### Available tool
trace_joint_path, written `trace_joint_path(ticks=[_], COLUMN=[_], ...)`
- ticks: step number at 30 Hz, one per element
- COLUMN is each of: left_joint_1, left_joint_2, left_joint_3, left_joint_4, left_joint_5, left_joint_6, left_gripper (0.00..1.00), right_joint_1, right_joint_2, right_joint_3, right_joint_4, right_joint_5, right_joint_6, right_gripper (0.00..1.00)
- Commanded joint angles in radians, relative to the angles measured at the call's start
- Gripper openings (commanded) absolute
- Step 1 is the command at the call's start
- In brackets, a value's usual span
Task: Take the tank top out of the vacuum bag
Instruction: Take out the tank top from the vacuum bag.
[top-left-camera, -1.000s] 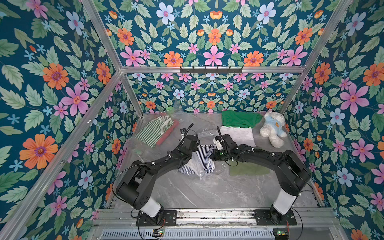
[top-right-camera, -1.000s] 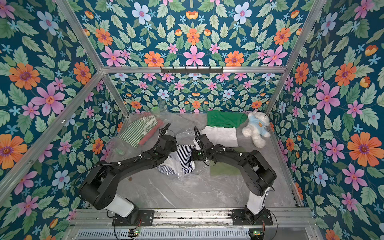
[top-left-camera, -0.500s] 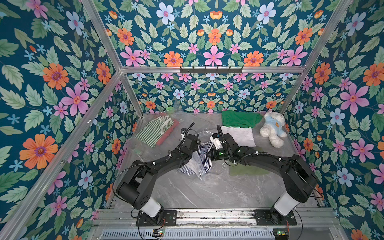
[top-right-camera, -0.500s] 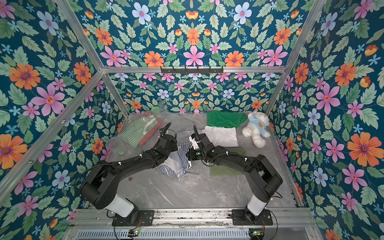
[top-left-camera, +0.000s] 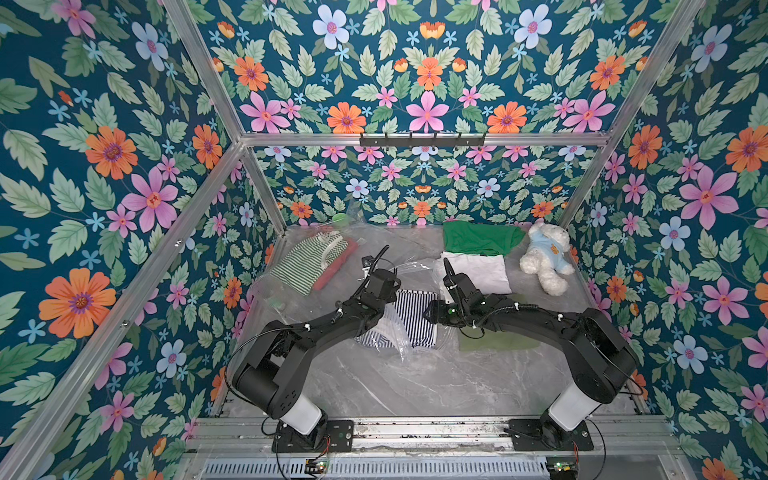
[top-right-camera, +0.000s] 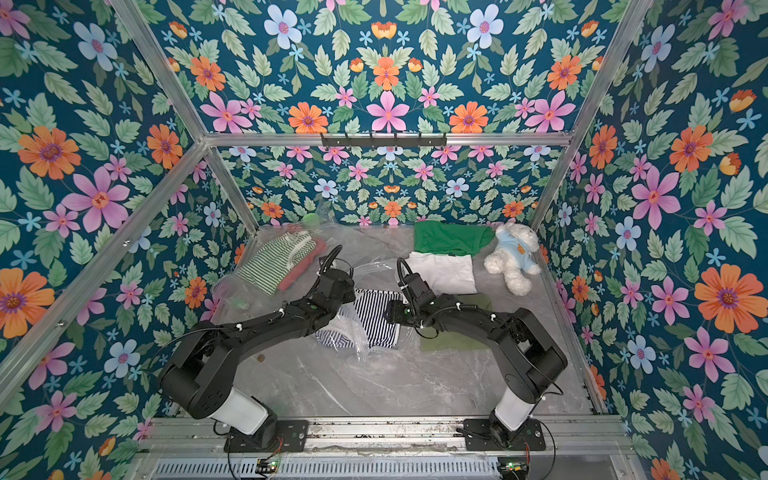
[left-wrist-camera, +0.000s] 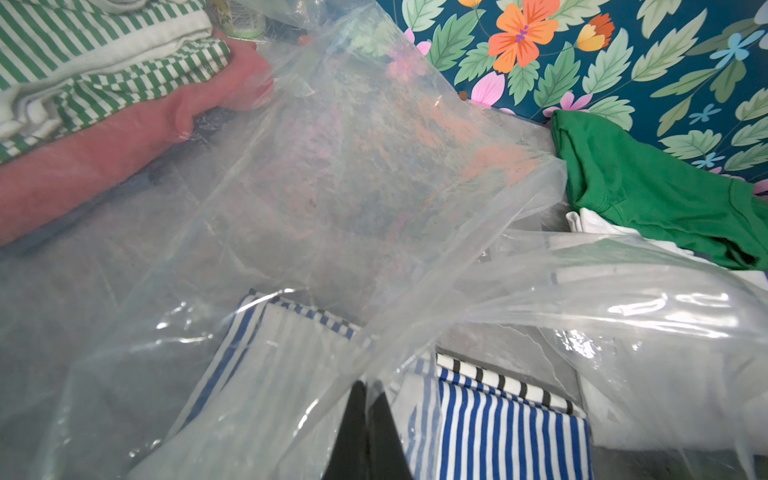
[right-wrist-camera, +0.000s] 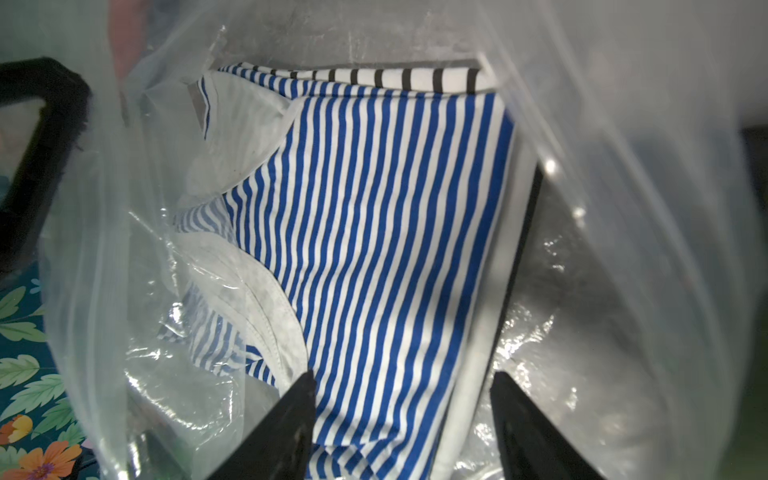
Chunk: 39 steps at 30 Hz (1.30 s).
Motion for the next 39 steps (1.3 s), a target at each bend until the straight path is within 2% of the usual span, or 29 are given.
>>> trace_joint_path(ticks=[1, 5, 8, 15, 18, 22, 24, 25, 27, 31, 35, 39], left_joint_1=[0.000, 0.000, 0.000, 0.000, 0.000, -0.001, 0.000, 0.000, 0.000, 0.000, 0.000, 0.000], left_joint_2=[0.006, 0.000, -0.005, -0.003, -0.002, 0.000, -0.002, -0.003, -0.003, -0.005, -0.005, 0.006], left_joint_3=[0.006, 0.002, -0.003, -0.003, -0.003, -0.001, -0.003, -0.003, -0.003, -0.006, -0.008, -0.001], left_joint_4=[0.018, 0.017, 0.015, 0.014, 0.016, 0.016, 0.015, 0.016, 0.016, 0.014, 0.017, 0.022], left_joint_5=[-0.013, -0.018, -0.024, -0.024, -0.024, -0.019, -0.021, -0.022, -0.022, -0.023, -0.028, -0.015], left_joint_6=[-0.008, -0.007, -0.007, -0.008, -0.010, -0.010, -0.010, -0.010, -0.010, -0.010, -0.010, -0.013], left_gripper=[0.00, 0.00, 0.00, 0.00, 0.00, 0.00, 0.00, 0.00, 0.00, 0.00, 0.00, 0.00], right_joint_1=[-0.007, -0.017, -0.017, -0.018, -0.020, -0.029, -0.035, -0.036, -0.036, -0.035, -0.034, -0.023], right_joint_2=[0.013, 0.055, 0.079, 0.083, 0.084, 0.114, 0.133, 0.141, 0.161, 0.149, 0.088, 0.054], right_joint_3=[-0.011, -0.024, -0.016, -0.017, -0.021, -0.031, -0.039, -0.039, -0.035, -0.040, -0.044, -0.019], right_joint_4=[0.038, 0.095, 0.111, 0.121, 0.125, 0.159, 0.198, 0.218, 0.267, 0.310, 0.298, 0.299], right_joint_5=[-0.046, -0.101, -0.138, -0.149, -0.147, -0.166, -0.188, -0.203, -0.248, -0.278, -0.266, -0.277], right_joint_6=[0.082, 0.140, 0.142, 0.141, 0.142, 0.164, 0.181, 0.189, 0.205, 0.209, 0.180, 0.147], right_gripper=[0.67, 0.64, 0.58, 0.48, 0.50, 0.62, 0.62, 0.58, 0.42, 0.31, 0.26, 0.04])
